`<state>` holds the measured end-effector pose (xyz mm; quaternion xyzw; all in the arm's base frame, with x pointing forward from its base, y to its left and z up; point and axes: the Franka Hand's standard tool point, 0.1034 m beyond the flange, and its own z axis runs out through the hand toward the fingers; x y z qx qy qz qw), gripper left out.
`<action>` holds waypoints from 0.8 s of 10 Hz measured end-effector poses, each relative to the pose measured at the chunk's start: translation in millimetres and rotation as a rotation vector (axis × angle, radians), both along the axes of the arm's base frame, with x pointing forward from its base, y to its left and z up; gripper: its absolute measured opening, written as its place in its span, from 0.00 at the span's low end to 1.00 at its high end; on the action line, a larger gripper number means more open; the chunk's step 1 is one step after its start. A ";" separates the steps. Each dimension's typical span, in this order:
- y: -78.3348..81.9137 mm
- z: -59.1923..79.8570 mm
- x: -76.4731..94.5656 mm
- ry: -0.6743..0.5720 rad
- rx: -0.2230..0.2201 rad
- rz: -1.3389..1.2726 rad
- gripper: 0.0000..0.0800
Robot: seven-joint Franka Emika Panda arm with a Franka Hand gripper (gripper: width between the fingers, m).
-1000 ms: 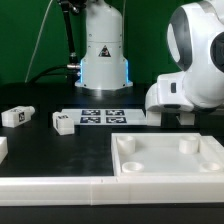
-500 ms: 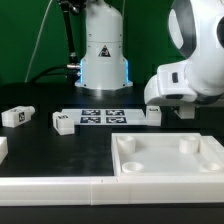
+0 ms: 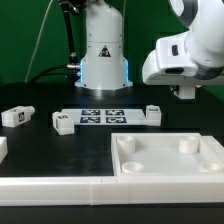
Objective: Assemble one leg
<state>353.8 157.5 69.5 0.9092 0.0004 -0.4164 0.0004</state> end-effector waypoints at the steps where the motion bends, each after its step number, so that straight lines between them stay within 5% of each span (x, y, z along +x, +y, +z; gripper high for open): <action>1: 2.8 -3.0 8.5 -0.100 0.009 -0.008 0.36; 4: -7.1 -10.6 17.6 -0.306 0.041 0.000 0.36; 8: -25.4 11.9 50.9 -0.649 0.061 0.025 0.36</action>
Offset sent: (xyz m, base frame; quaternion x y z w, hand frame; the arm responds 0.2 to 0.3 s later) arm 0.0161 -0.0235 -0.0048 -0.0166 0.1615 -0.0498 0.9855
